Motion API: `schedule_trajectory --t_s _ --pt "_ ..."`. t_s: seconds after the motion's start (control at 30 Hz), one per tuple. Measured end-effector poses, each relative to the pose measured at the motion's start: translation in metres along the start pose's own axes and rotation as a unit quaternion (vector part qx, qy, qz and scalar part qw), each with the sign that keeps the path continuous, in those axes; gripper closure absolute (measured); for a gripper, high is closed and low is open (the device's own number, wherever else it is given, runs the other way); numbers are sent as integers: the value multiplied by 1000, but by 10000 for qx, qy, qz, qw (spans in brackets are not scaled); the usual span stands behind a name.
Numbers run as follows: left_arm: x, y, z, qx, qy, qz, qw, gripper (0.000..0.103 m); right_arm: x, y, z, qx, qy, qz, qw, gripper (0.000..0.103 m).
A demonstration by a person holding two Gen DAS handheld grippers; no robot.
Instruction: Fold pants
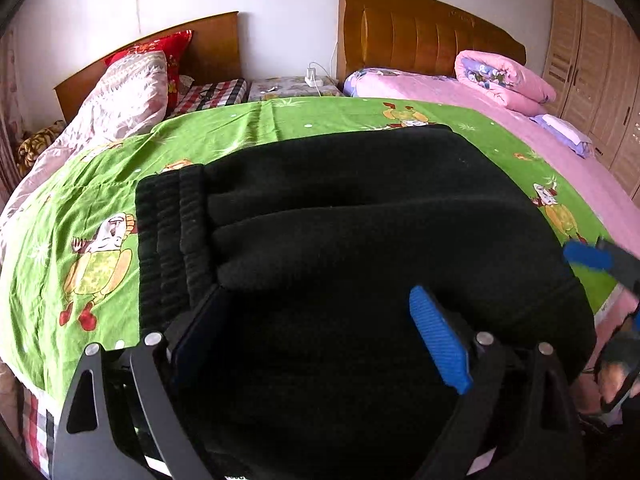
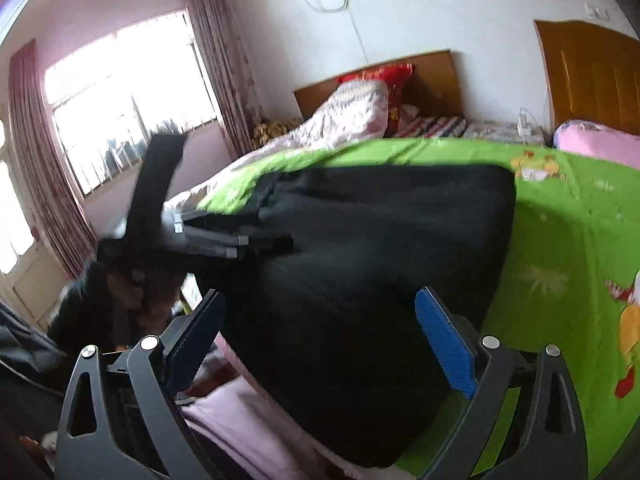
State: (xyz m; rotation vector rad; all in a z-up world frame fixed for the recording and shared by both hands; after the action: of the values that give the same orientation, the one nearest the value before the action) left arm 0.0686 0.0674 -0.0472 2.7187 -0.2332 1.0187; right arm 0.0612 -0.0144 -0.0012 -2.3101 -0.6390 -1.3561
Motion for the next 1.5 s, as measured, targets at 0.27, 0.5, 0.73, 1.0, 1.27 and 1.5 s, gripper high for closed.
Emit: schedule_trajectory --t_s 0.27,0.5,0.73,1.0,1.27,1.5 --pt "11 -3 6 2 53 1 10000 10 -4 25 30 227 -394 229 9987 10" --pt "11 -2 7 -47 111 -1 9999 10 4 45 34 75 -397 380 9985 10" --pt "12 -2 8 -52 114 14 9999 10 24 50 38 45 -427 206 9989 10" --pt "13 -1 9 -50 117 32 9999 10 18 68 69 96 -895 277 9956 10" --pt "13 -2 9 -59 101 55 9999 10 26 103 103 -195 -1290 341 9909 9" --pt "43 6 -14 -267 80 -69 9996 10 58 117 97 -257 -952 428 9942 9"
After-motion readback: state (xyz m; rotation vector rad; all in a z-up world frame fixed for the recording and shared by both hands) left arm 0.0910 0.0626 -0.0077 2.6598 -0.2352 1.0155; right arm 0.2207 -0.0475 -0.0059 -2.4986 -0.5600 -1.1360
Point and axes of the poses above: each gripper's, at about its wrist camera, not at the fingertips, and z roughly the way its jaws point, y to its right, x to its top, the point moved 7 cm from there along z, roughly the way its jaws point, and after that the axes turned 13 degrees about -z, right-handed, at the moved point
